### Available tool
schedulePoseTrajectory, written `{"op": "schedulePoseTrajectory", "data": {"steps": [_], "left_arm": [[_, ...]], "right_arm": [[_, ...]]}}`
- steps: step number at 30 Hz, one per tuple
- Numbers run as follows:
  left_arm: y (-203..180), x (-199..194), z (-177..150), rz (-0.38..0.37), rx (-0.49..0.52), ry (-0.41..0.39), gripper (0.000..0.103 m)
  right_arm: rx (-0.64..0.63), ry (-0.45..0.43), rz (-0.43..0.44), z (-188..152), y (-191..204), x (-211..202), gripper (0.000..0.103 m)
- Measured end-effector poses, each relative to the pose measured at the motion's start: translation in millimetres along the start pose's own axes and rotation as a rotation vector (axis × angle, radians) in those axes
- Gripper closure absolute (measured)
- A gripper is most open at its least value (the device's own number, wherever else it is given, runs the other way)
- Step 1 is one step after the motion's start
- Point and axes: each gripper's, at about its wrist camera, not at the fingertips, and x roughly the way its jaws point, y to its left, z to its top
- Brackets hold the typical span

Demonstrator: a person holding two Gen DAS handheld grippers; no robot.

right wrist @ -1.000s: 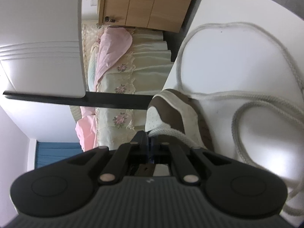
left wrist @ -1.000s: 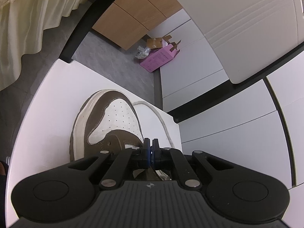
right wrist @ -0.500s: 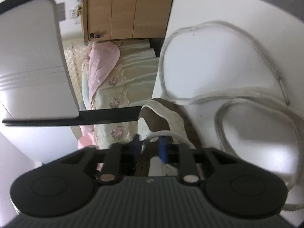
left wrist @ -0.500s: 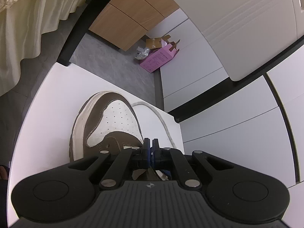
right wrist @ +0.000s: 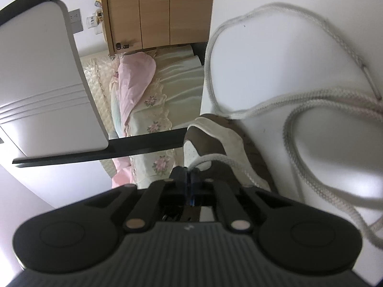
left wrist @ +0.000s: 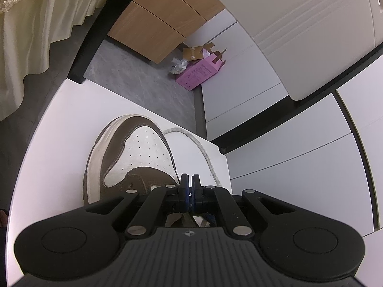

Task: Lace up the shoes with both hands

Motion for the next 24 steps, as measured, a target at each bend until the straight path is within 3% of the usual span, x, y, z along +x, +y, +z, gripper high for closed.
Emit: {"op": "schedulePoseTrajectory", "data": {"steps": [2, 4, 5, 8, 9, 12, 13, 24], "left_arm": [[-0.2, 0.1, -0.6, 0.001, 0.005, -0.001, 0.100], [0.1, -0.1, -0.4, 0.001, 0.002, 0.000, 0.100], [0.3, 0.0, -0.3, 0.001, 0.001, 0.000, 0.100], [0.1, 0.2, -0.1, 0.001, 0.000, 0.001, 0.100], [0.0, 0.0, 0.0, 0.002, 0.001, 0.001, 0.100], [0.0, -0.5, 0.2, 0.002, 0.001, 0.002, 0.100], [-0.1, -0.6, 0.2, 0.002, 0.001, 0.002, 0.100], [-1.8, -1.4, 0.9, 0.004, 0.001, 0.002, 0.100]], "right_arm": [[0.009, -0.005, -0.019, 1.4, -1.5, -1.6, 0.093], [0.010, -0.015, -0.026, 2.2, -1.8, -3.9, 0.073], [0.011, -0.022, -0.024, 2.8, -1.6, -5.2, 0.069], [0.007, -0.054, -0.007, 3.2, 0.0, -10.4, 0.068], [0.012, -0.058, 0.000, 3.4, 0.2, -10.5, 0.071], [0.017, -0.065, -0.011, 3.2, -0.3, -9.2, 0.096], [0.017, -0.067, -0.017, 3.0, -0.6, -8.6, 0.098], [0.074, -0.047, 0.026, -2.6, -4.6, -1.5, 0.100]]}}
